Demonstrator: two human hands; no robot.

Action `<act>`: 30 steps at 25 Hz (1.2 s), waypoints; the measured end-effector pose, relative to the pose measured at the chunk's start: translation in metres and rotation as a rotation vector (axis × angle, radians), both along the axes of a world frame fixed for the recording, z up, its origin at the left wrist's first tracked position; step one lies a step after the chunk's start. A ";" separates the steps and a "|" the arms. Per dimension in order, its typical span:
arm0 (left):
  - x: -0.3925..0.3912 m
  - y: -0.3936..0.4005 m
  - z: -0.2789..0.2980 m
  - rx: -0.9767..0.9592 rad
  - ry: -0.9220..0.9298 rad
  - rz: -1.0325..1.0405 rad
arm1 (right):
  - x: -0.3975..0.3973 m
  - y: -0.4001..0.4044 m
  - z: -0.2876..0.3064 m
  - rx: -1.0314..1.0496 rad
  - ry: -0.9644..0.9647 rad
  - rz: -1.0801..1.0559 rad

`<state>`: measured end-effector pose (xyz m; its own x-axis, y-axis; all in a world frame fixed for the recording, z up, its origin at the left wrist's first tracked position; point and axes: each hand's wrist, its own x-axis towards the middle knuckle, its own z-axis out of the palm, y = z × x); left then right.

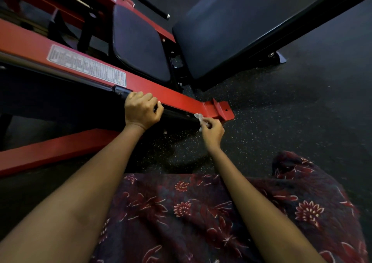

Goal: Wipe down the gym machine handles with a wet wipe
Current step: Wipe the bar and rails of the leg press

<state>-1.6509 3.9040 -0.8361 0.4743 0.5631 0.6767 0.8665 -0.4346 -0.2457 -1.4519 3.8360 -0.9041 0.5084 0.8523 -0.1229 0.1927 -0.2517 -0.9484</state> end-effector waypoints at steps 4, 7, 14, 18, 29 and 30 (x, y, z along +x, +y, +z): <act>0.001 -0.002 0.004 -0.001 0.010 0.005 | 0.012 0.003 -0.023 -0.094 0.008 -0.213; 0.002 -0.005 0.006 -0.027 -0.002 0.011 | 0.010 0.003 -0.021 -0.093 0.091 -0.240; -0.002 -0.034 -0.018 -0.135 0.057 0.083 | -0.006 -0.002 -0.012 -0.038 -0.173 0.011; -0.002 -0.034 -0.017 -0.148 0.083 0.092 | 0.014 0.001 -0.031 -0.190 -0.104 -0.146; -0.005 -0.028 -0.028 -0.092 0.049 0.063 | -0.040 0.012 -0.009 0.078 -0.128 -0.004; -0.005 -0.032 -0.027 -0.140 0.071 0.071 | -0.040 0.010 -0.007 0.081 -0.143 0.024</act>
<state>-1.6564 3.8718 -0.8627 0.4739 0.6833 0.5555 0.8788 -0.4073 -0.2487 -1.4915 3.8457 -0.9110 0.4951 0.8686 0.0186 0.3318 -0.1693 -0.9280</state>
